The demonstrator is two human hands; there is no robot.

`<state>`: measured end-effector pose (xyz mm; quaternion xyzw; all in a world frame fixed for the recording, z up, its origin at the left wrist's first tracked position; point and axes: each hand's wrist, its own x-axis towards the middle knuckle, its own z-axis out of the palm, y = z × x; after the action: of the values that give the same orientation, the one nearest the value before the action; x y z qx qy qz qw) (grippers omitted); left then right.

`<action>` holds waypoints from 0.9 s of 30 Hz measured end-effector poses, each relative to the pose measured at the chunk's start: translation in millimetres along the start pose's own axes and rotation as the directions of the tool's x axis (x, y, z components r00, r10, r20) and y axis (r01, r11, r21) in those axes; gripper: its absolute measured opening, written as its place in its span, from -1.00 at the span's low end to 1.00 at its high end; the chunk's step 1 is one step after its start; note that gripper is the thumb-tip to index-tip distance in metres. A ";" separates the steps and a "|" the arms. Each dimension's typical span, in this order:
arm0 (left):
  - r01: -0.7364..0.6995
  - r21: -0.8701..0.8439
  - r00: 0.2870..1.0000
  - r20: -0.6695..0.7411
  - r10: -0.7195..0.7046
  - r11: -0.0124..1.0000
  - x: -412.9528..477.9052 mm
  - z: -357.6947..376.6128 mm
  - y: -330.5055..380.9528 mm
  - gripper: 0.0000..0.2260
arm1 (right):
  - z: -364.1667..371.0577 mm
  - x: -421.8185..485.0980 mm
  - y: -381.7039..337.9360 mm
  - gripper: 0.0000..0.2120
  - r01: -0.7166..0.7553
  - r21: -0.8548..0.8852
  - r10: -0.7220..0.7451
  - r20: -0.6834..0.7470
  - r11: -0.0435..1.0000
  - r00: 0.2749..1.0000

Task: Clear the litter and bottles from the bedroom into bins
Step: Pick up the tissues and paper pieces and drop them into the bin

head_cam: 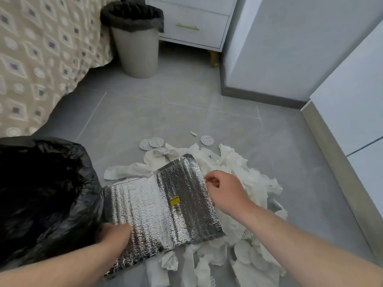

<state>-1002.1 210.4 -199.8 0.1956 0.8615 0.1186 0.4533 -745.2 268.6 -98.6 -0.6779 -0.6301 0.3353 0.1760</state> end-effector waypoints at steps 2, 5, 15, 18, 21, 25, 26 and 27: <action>0.005 0.017 1.000 -0.014 -0.005 1.000 5.7 -0.8 -3.3 -0.55 | -10.6 3.1 6.3 -0.83 -0.008 0.062 0.016 -0.128 0.998 0.992; -0.007 0.070 0.997 -0.078 0.013 0.997 3.6 -4.1 -0.8 -0.63 | -29.0 3.2 22.3 -0.83 -0.043 0.075 0.061 -0.255 0.996 0.965; -0.595 0.045 0.804 0.011 0.595 0.803 -74.1 1.9 63.0 -0.65 | -21.5 -6.2 58.8 -0.81 -0.185 0.052 0.186 -0.027 0.981 0.982; -0.699 0.044 0.709 0.174 0.684 0.713 -99.7 29.3 75.0 -0.48 | -19.6 -7.0 61.2 -0.80 -0.198 0.072 0.199 0.000 0.977 0.980; -0.677 0.163 0.728 0.292 0.620 0.718 -111.0 74.1 88.4 -0.27 | -18.3 -5.9 62.5 -0.76 -0.218 0.104 0.217 0.024 0.970 0.976; -0.632 0.301 0.774 0.281 0.567 0.714 -117.1 119.5 103.3 -0.08 | -18.3 -3.6 63.6 -0.71 -0.225 0.122 0.223 0.032 0.967 0.974; -0.633 0.334 0.774 0.269 0.573 0.699 -115.2 125.3 104.1 -0.09 | -19.0 -3.2 64.0 -0.71 -0.223 0.127 0.221 0.029 0.967 0.975; -0.638 0.363 0.769 0.261 0.583 0.679 -112.7 128.9 103.4 -0.12 | -20.0 -2.6 64.4 -0.71 -0.219 0.128 0.217 0.026 0.967 0.976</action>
<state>-814.0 256.3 -149.8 0.5741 0.7204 0.0573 0.3850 -684.2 260.4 -126.3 -0.7282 -0.5295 0.3970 0.1782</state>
